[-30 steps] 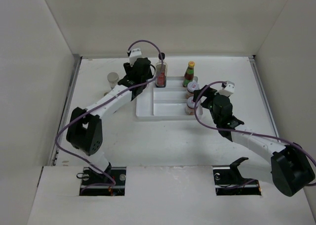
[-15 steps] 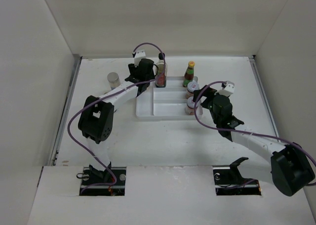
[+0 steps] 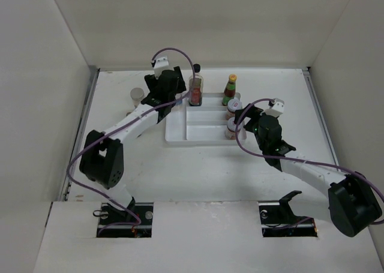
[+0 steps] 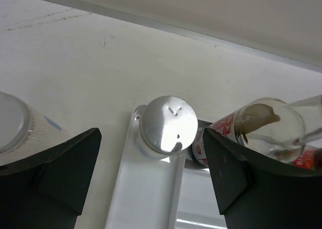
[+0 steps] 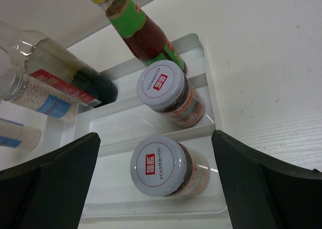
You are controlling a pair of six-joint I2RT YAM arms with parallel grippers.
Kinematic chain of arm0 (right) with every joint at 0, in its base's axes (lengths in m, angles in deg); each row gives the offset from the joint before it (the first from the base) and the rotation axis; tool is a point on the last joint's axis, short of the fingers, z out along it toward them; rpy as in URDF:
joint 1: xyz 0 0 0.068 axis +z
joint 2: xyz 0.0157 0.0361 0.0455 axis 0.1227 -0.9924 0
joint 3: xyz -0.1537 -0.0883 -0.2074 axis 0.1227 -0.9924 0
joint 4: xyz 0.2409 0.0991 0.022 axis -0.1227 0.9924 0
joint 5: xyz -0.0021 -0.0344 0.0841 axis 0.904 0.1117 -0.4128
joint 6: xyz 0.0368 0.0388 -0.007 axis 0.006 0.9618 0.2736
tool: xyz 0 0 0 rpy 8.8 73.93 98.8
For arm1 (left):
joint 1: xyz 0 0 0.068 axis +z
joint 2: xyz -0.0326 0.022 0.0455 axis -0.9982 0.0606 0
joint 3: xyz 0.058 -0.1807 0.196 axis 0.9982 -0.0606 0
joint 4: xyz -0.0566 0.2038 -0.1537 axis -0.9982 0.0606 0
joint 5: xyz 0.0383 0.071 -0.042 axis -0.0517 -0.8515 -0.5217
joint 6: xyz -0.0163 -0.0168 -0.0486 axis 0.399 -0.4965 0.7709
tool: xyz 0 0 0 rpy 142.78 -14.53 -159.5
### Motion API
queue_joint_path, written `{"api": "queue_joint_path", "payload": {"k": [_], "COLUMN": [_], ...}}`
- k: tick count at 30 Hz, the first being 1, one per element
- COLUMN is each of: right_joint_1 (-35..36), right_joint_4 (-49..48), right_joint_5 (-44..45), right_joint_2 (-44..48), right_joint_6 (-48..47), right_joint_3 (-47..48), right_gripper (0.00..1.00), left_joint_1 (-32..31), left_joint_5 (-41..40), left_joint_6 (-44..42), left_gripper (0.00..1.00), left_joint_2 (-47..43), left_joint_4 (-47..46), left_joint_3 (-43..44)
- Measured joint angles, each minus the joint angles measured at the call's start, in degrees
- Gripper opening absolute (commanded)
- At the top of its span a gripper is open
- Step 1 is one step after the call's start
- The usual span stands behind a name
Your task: Organize the condiment bottles
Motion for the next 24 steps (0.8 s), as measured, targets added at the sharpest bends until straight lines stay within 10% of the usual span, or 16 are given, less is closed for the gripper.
{"api": "queue_joint_path", "payload": {"k": [11, 24], "right_joint_1": [0.0, 0.0], "right_joint_4": [-0.35, -0.81], "right_joint_5": [-0.39, -0.55], "right_joint_2": [0.0, 0.33], "right_joint_6": [-0.28, -0.2], "right_joint_3": [0.0, -0.11], "right_gripper": [0.31, 0.6], "left_joint_1": [2.54, 13.4], "left_joint_5": [-6.4, -3.3], "left_joint_6": [1.53, 6.67], "left_gripper": [0.63, 0.71], "left_joint_2": [-25.62, -28.94], "left_joint_4": [7.87, 19.63], "left_joint_3": [-12.66, -20.96]}}
